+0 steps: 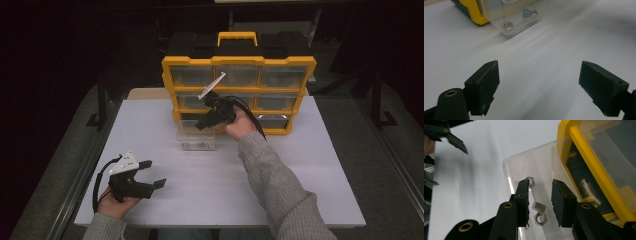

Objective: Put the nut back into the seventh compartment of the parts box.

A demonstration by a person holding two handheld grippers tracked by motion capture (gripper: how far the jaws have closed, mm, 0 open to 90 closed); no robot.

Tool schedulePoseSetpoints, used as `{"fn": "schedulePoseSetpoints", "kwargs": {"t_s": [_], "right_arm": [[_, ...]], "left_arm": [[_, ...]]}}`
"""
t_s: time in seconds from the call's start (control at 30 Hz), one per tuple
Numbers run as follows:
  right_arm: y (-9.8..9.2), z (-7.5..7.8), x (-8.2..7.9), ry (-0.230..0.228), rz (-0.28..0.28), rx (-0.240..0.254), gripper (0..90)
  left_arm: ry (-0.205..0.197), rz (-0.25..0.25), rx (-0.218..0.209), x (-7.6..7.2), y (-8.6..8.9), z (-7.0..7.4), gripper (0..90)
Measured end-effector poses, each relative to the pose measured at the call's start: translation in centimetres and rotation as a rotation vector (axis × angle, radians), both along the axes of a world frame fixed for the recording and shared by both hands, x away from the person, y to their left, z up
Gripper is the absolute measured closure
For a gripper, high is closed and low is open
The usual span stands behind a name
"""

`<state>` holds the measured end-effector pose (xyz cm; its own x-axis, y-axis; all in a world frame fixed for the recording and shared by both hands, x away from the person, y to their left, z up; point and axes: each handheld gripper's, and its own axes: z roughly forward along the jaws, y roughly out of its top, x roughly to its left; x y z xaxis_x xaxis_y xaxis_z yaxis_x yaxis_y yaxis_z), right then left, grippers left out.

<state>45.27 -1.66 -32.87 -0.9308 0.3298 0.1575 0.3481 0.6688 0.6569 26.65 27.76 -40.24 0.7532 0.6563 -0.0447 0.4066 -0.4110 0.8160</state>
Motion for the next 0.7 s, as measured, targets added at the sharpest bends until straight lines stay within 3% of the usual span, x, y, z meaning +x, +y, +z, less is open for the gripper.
{"fn": "schedulePoseSetpoints", "kwargs": {"t_s": [0.23, 0.5, 0.7], "right_arm": [[-2.6, 0.8, -1.1, 0.002, -0.026, 0.065, 56.8], [-5.5, 1.0, -2.5, -0.067, -0.054, 0.113, 45.1], [-7.6, 0.2, -3.7, -0.051, -0.094, 0.147, 38.1]], "left_arm": [[0.000, -0.003, 0.000, 0.0, -0.2, 0.0, 16.6], [-0.001, -0.008, 0.002, 0.1, -0.2, 0.0, 16.5], [0.009, -0.006, -0.001, -0.1, -0.4, -0.1, 16.3]]}}
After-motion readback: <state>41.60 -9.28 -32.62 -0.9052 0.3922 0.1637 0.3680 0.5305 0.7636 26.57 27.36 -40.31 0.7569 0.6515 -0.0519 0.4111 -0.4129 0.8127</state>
